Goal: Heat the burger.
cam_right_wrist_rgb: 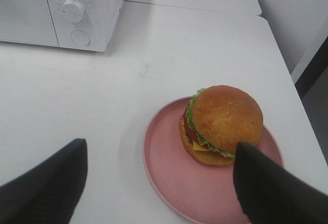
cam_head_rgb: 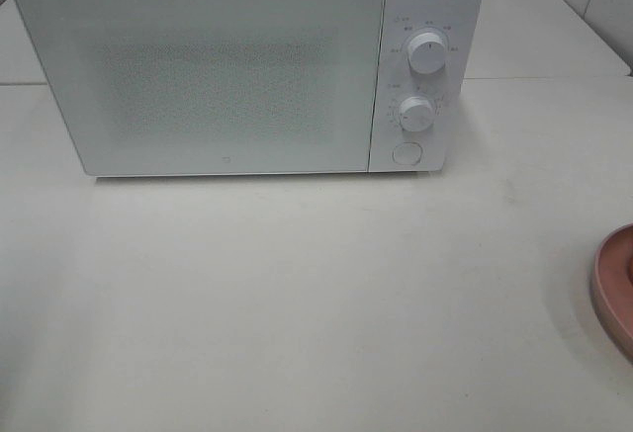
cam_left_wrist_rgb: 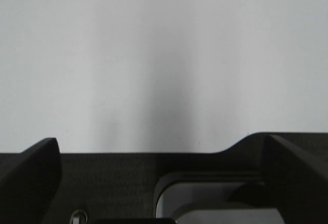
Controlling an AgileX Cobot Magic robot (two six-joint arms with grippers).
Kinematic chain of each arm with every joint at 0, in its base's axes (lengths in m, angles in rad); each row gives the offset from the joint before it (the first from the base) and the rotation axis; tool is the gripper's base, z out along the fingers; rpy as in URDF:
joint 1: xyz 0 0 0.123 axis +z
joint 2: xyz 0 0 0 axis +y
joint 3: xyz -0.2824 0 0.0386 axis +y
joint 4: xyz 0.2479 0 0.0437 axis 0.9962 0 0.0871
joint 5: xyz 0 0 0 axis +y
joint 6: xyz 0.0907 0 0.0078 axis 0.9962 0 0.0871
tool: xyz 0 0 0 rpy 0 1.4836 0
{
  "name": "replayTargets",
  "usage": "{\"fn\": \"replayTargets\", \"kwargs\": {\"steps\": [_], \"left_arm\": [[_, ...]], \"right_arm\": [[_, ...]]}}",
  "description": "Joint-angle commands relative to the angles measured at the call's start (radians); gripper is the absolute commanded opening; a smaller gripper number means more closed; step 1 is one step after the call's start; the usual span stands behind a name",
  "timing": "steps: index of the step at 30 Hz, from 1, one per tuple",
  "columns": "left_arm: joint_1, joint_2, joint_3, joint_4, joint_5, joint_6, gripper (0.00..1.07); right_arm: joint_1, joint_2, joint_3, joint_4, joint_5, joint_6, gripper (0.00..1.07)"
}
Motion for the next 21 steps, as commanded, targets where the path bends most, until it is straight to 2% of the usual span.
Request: {"fn": "replayTargets", "kwargs": {"steps": [1, 6, 21], "left_arm": [[0.003, -0.076, 0.007, 0.005, -0.017, -0.006, 0.98], [0.003, -0.229, 0.007, 0.007, -0.017, -0.006, 0.98], [0.003, -0.518, 0.007, 0.007, -0.017, -0.006, 0.98]], "right_arm": [[-0.005, -0.027, 0.000, 0.000, 0.001, -0.006, 0.76], [-0.005, -0.027, 0.000, 0.000, 0.001, -0.006, 0.76], [-0.005, -0.027, 0.000, 0.000, 0.001, -0.006, 0.76]]}}
